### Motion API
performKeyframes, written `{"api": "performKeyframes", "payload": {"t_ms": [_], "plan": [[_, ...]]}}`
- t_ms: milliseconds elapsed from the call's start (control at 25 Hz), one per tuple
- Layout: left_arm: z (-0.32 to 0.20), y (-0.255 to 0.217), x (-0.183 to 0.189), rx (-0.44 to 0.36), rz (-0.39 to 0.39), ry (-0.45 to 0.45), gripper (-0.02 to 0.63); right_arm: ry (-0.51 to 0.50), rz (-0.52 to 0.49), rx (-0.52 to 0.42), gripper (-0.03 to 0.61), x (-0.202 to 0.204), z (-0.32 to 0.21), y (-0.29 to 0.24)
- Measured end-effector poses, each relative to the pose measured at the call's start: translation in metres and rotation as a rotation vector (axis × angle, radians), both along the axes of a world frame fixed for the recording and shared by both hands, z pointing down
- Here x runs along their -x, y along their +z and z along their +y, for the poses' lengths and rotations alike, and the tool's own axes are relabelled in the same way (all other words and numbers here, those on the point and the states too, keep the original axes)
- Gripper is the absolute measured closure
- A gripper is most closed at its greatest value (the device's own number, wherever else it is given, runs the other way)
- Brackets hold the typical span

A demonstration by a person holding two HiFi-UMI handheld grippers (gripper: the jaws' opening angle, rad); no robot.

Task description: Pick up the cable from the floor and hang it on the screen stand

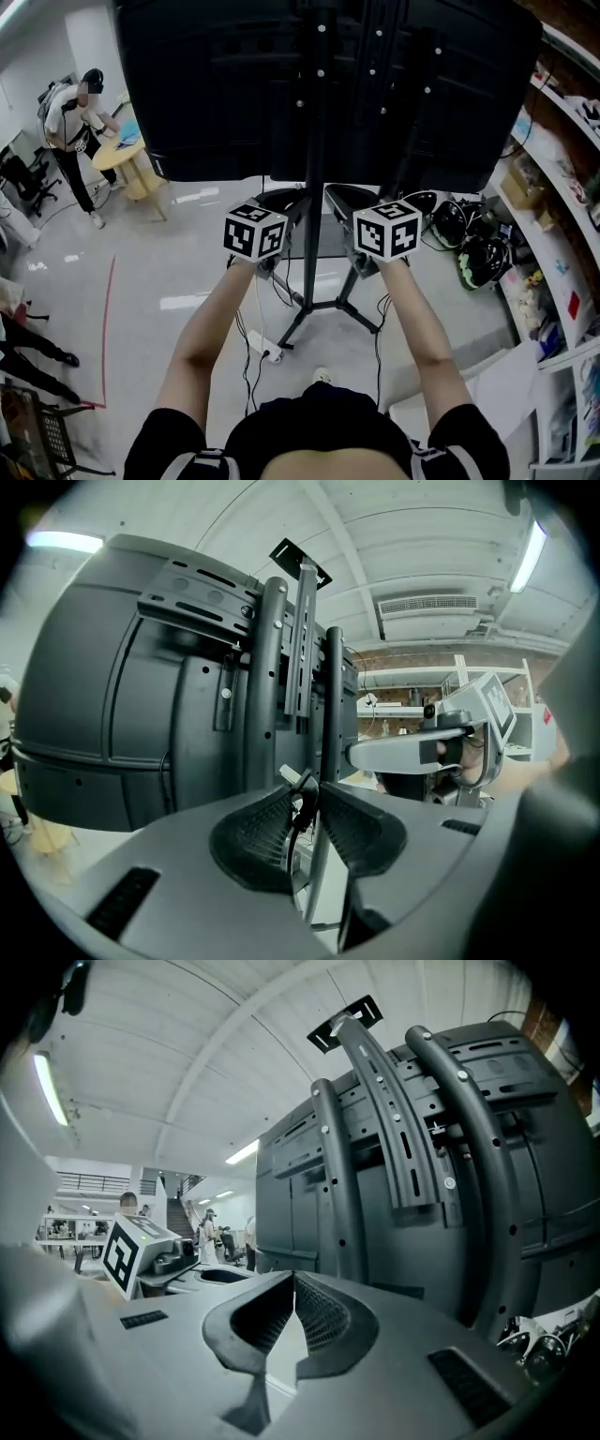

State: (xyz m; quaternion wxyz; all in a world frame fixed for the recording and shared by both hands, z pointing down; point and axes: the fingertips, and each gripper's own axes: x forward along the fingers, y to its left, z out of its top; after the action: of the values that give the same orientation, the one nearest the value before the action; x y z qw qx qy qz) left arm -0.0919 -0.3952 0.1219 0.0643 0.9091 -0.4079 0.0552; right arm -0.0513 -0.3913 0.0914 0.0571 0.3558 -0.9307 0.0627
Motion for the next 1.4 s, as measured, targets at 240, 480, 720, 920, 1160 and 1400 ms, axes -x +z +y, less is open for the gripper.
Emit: {"api": "performKeyframes", "payload": {"t_ms": [240, 480, 720, 920, 1160, 1400], "plan": [[-0.017, -0.042, 0.005, -0.042, -0.007, 0.006, 0.515, -0.017, 0.004, -0.053, 0.555, 0.008, -0.015, -0.045], [-0.037, -0.089, 0.012, -0.092, -0.040, -0.005, 0.515, -0.064, 0.041, -0.116, 0.554, 0.019, -0.027, -0.090], [-0.062, -0.136, 0.029, -0.126, -0.063, -0.011, 0.515, -0.120, 0.115, -0.196, 0.554, 0.028, -0.040, -0.140], [-0.081, -0.184, 0.039, -0.174, -0.072, -0.019, 0.515, -0.152, 0.121, -0.222, 0.554, 0.028, -0.045, -0.174], [-0.098, -0.233, 0.038, -0.222, -0.086, -0.013, 0.515, -0.155, 0.132, -0.247, 0.554, 0.024, -0.060, -0.209], [-0.120, -0.276, 0.038, -0.273, -0.106, -0.033, 0.515, -0.153, 0.149, -0.300, 0.555, 0.017, -0.072, -0.240]]}}
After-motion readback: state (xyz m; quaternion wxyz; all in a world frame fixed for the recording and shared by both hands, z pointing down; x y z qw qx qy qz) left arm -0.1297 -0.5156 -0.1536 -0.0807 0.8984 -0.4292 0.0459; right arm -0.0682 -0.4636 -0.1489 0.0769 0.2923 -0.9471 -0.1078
